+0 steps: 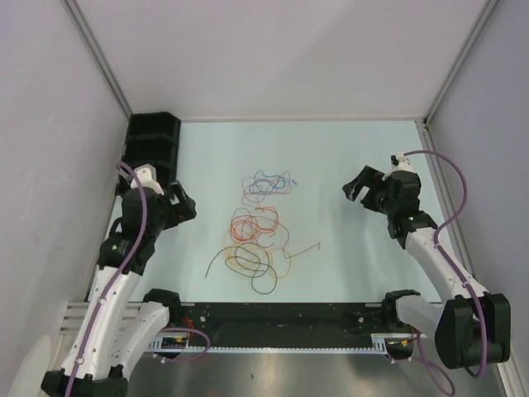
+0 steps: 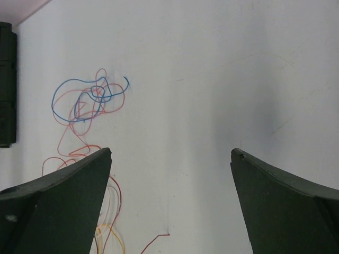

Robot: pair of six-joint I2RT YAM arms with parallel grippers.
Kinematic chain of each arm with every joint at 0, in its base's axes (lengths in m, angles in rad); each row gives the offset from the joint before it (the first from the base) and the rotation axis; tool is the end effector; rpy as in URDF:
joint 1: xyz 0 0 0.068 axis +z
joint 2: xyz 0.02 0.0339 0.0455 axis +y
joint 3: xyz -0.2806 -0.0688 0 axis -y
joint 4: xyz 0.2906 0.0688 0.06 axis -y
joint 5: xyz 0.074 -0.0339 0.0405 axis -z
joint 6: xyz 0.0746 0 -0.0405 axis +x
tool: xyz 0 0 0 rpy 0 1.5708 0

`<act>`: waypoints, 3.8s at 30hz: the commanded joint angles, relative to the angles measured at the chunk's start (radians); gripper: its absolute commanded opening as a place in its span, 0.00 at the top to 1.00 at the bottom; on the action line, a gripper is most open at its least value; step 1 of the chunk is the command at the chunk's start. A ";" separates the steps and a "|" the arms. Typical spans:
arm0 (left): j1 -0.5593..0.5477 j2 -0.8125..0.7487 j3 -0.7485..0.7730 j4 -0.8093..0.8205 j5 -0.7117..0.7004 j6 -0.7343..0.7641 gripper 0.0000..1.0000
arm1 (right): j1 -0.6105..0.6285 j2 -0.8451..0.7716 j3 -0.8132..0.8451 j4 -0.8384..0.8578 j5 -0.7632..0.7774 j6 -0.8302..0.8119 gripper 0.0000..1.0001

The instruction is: Untangle the cables

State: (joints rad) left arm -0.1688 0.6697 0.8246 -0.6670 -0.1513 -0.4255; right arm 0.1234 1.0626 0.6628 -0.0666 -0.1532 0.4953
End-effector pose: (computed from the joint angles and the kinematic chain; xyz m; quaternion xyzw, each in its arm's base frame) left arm 0.2056 -0.0236 0.3194 -0.1480 0.8487 -0.0851 0.5006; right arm 0.3027 0.0490 0.2344 0.1175 0.8417 0.2213 0.4784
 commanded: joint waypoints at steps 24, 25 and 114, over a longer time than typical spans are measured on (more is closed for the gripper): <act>-0.357 0.438 -0.134 0.380 -0.043 -0.133 0.24 | 0.277 0.123 0.101 -0.142 0.046 -0.052 0.00; -0.357 0.468 -0.130 0.404 -0.065 -0.128 0.27 | 0.278 0.126 0.101 -0.147 0.038 -0.054 0.00; -0.367 0.295 0.963 0.099 -0.054 0.106 1.00 | 0.906 0.547 0.549 0.427 -0.175 -0.141 1.00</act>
State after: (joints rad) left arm -0.5304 0.9859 1.8050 -0.5686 -0.1574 -0.3157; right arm 1.0264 1.6566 1.1419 0.3870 -0.3450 0.3817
